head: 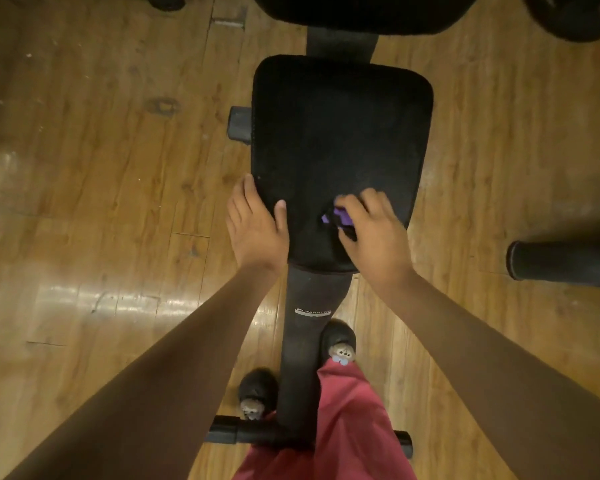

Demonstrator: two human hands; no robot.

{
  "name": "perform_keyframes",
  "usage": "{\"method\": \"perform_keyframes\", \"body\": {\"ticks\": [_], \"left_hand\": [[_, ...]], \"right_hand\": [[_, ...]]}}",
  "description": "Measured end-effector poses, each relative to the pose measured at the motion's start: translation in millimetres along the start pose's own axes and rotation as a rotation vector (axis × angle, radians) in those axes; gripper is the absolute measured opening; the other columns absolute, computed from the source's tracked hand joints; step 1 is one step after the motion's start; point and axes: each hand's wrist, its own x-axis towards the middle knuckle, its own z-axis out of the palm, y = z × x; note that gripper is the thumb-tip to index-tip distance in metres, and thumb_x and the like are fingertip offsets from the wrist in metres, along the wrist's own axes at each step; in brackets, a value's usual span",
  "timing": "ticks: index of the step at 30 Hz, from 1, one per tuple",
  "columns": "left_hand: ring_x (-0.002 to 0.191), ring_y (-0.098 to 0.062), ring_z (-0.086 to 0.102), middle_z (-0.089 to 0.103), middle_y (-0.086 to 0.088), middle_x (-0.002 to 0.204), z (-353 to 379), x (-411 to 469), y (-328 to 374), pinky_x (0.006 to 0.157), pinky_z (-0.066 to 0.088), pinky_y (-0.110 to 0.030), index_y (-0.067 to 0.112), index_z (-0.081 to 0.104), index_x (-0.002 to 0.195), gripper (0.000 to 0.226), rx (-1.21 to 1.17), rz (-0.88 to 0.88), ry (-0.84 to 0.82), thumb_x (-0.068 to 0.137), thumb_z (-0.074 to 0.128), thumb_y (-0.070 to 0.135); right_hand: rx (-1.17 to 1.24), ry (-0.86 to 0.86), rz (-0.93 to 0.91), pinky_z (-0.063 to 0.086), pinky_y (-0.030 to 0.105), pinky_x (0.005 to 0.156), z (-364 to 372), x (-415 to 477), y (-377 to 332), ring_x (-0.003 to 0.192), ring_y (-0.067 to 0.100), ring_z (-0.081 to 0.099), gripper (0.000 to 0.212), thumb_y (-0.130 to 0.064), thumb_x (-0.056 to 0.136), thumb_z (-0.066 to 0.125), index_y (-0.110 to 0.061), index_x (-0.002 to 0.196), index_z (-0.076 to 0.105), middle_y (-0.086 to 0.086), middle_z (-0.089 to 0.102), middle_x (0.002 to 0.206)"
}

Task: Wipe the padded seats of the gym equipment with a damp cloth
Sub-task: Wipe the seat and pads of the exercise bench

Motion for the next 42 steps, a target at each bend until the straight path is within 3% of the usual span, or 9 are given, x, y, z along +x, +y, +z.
{"method": "perform_keyframes", "body": {"ticks": [5, 10, 15, 19, 22, 26, 32, 37, 42], "left_hand": [[0.124, -0.033, 0.044, 0.046, -0.017, 0.138, 9.4, -0.2, 1.2, 0.104, 0.034, -0.041, 0.003, 0.019, 0.151, 0.07, 0.137, -0.023, 0.029, 0.097, 0.015, 0.049], [0.121, -0.034, 0.047, 0.048, -0.019, 0.136, 7.5, 1.7, -0.2, 0.102, 0.036, -0.042, 0.001, 0.021, 0.15, 0.07, 0.157, 0.007, 0.018, 0.098, 0.018, 0.048], [0.127, -0.034, 0.04, 0.041, -0.019, 0.14, 1.1, 3.9, -0.9, 0.108, 0.032, -0.043, 0.002, 0.014, 0.151, 0.07, 0.115, -0.002, -0.047, 0.098, 0.022, 0.047], [0.139, -0.031, 0.023, 0.025, -0.012, 0.153, -7.7, 0.3, 1.5, 0.114, 0.021, -0.043, 0.014, 0.003, 0.154, 0.067, 0.059, -0.053, -0.127, 0.101, 0.031, 0.044], [0.142, -0.029, 0.015, 0.015, -0.008, 0.157, -20.2, -14.4, -3.4, 0.115, 0.018, -0.044, 0.017, 0.012, 0.153, 0.061, 0.021, -0.065, -0.139, 0.101, 0.036, 0.038], [0.143, -0.028, 0.011, 0.013, -0.008, 0.157, -40.8, -51.9, -18.0, 0.115, 0.014, -0.042, 0.012, 0.02, 0.15, 0.058, -0.046, -0.097, -0.191, 0.1, 0.041, 0.032], [0.137, -0.025, 0.02, 0.031, -0.008, 0.148, -100.1, -110.3, -33.9, 0.113, 0.02, -0.035, 0.009, 0.031, 0.145, 0.054, -0.075, 0.002, -0.24, 0.096, 0.05, 0.023], [0.139, -0.025, 0.027, 0.039, -0.01, 0.146, -160.8, -149.2, -44.8, 0.116, 0.022, -0.04, 0.007, 0.034, 0.145, 0.053, -0.132, 0.055, -0.259, 0.096, 0.051, 0.019], [0.143, -0.028, 0.023, 0.042, -0.009, 0.146, -194.6, -185.2, -57.3, 0.116, 0.024, -0.044, 0.008, 0.038, 0.144, 0.05, -0.148, 0.021, -0.244, 0.097, 0.05, 0.021]], "right_hand": [[-0.067, -0.022, -0.206, 0.054, 0.036, 0.057, -8.0, -0.9, 18.3, 0.085, 0.03, 0.058, 0.041, -0.004, 0.062, 0.081, -0.006, 0.101, 0.066, 0.013, 0.057, 0.091], [0.025, -0.072, -0.238, 0.055, 0.037, 0.058, 2.4, 29.1, -1.5, 0.086, 0.032, 0.059, 0.038, -0.001, 0.061, 0.082, -0.005, 0.097, 0.068, 0.014, 0.059, 0.092], [0.078, -0.202, -0.243, 0.055, 0.041, 0.056, -10.0, -16.6, 20.9, 0.088, 0.033, 0.058, 0.039, 0.002, 0.063, 0.079, -0.007, 0.099, 0.067, 0.012, 0.059, 0.093], [0.069, -0.238, -0.053, 0.054, 0.044, 0.068, -26.7, -37.4, 46.7, 0.096, 0.03, 0.056, 0.042, -0.003, 0.072, 0.076, -0.01, 0.112, 0.066, 0.01, 0.059, 0.1], [0.075, -0.181, 0.166, 0.051, 0.037, 0.075, -32.0, -44.1, 48.1, 0.102, 0.027, 0.053, 0.038, -0.009, 0.08, 0.071, -0.012, 0.117, 0.065, 0.008, 0.058, 0.103], [0.168, -0.082, 0.4, 0.047, 0.027, 0.071, -43.7, -60.5, 36.3, 0.093, 0.021, 0.057, 0.031, -0.013, 0.084, 0.069, -0.015, 0.115, 0.065, 0.004, 0.058, 0.101], [0.18, -0.072, 0.501, 0.054, 0.041, 0.073, -82.5, -110.9, 4.9, 0.089, 0.024, 0.059, 0.029, -0.02, 0.082, 0.069, -0.021, 0.11, 0.064, 0.002, 0.058, 0.098], [0.204, -0.036, 0.567, 0.049, 0.034, 0.069, -122.3, -160.6, -36.1, 0.088, 0.027, 0.061, 0.027, -0.027, 0.083, 0.069, -0.018, 0.108, 0.065, 0.006, 0.064, 0.098], [0.402, -0.047, 0.631, 0.053, 0.037, 0.074, -126.1, -197.3, -78.7, 0.09, 0.02, 0.063, 0.025, -0.027, 0.08, 0.071, -0.021, 0.103, 0.066, 0.001, 0.067, 0.097]]}}
